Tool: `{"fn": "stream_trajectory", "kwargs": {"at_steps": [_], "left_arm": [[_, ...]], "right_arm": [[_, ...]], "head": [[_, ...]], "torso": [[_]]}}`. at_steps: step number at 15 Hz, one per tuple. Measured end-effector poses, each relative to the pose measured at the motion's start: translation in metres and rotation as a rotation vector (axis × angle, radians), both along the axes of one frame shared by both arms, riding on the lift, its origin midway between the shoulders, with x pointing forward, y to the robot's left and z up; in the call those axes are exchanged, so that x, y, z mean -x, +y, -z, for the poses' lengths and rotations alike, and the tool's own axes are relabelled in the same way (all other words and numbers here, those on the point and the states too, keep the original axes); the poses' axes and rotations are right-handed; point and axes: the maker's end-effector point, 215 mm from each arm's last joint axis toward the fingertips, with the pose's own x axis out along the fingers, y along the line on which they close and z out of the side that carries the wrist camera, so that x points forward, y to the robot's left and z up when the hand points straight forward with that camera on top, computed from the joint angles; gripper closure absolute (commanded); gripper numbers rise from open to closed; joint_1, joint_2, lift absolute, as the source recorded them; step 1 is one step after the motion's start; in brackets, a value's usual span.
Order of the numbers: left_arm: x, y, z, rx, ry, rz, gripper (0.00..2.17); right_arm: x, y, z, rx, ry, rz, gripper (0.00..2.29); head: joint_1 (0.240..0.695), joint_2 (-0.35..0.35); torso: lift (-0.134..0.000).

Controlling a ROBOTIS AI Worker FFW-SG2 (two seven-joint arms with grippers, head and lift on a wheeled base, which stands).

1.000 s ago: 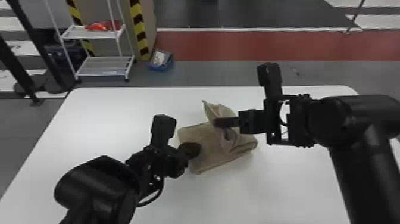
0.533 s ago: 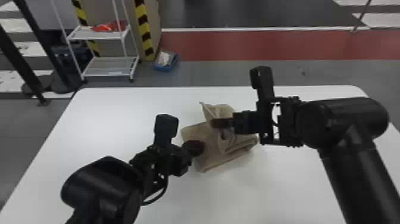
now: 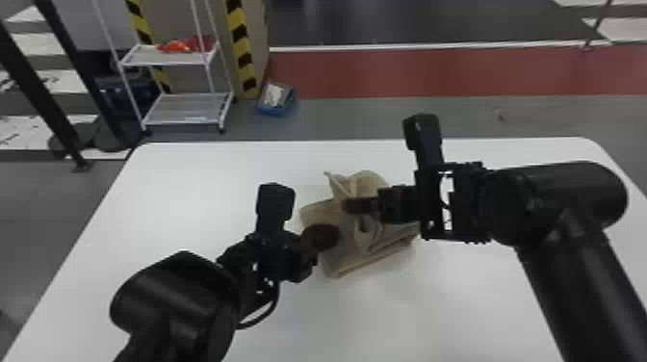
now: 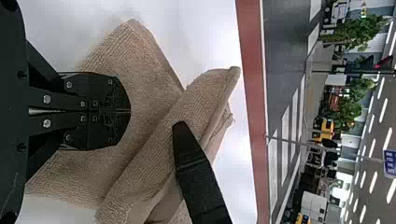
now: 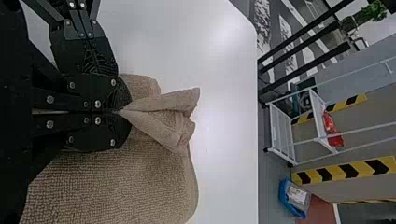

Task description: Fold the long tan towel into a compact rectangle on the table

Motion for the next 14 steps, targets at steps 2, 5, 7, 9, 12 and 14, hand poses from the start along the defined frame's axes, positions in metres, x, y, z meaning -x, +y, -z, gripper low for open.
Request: {"fn": "stream_trajectory", "kwargs": {"at_steps": [2,5,7,9,12,14], "left_arm": [[0.000,0.000,0.000,0.000,0.000,0.001,1.91],[0.002,0.000,0.002,-0.001,0.004,0.003,1.91],[0.003,0.000,0.003,-0.002,0.007,0.003,1.91],[0.004,0.000,0.004,-0.002,0.008,0.004,1.91],[0.006,0.000,0.005,-0.002,0.009,0.004,1.91],[0.007,0.000,0.005,-0.001,0.009,0.003,1.91]], "right_arm": [[0.001,0.002,0.001,-0.002,0.000,-0.003,1.00],[0.002,0.004,0.002,-0.010,0.002,-0.005,0.25],[0.004,0.005,0.003,-0.015,0.004,-0.005,0.12],[0.006,0.006,0.002,-0.037,0.012,-0.006,0.12],[0.007,0.006,-0.003,-0.069,-0.005,0.000,0.13],[0.010,0.000,-0.012,-0.093,-0.025,0.010,0.20]], "head": [[0.695,0.072],[0.695,0.074],[0.695,0.075],[0.695,0.077],[0.695,0.077],[0.695,0.073]], "torso": [[-0.128],[-0.128],[-0.128],[-0.128],[-0.128],[-0.128]]}}
